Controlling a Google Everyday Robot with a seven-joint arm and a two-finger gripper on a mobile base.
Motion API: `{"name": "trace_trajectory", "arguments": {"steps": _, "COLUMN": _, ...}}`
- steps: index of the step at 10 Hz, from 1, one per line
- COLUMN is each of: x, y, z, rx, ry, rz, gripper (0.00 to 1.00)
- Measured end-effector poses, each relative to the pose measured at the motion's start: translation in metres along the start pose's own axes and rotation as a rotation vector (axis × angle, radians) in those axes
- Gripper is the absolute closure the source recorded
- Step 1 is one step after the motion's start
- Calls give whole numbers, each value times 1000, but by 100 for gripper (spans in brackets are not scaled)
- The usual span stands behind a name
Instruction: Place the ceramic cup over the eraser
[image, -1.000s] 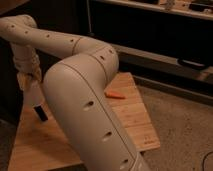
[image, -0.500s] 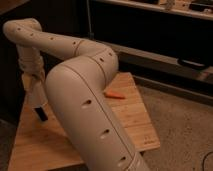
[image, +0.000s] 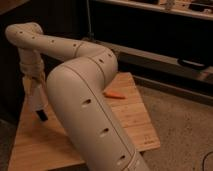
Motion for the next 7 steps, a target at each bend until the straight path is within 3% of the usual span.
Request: {"name": "trace_trajectory", "arguments": {"steps": 7, "x": 1, "y": 4, "z": 18, "rx": -16, "ry": 13, "rz": -5, "gripper": 100}}
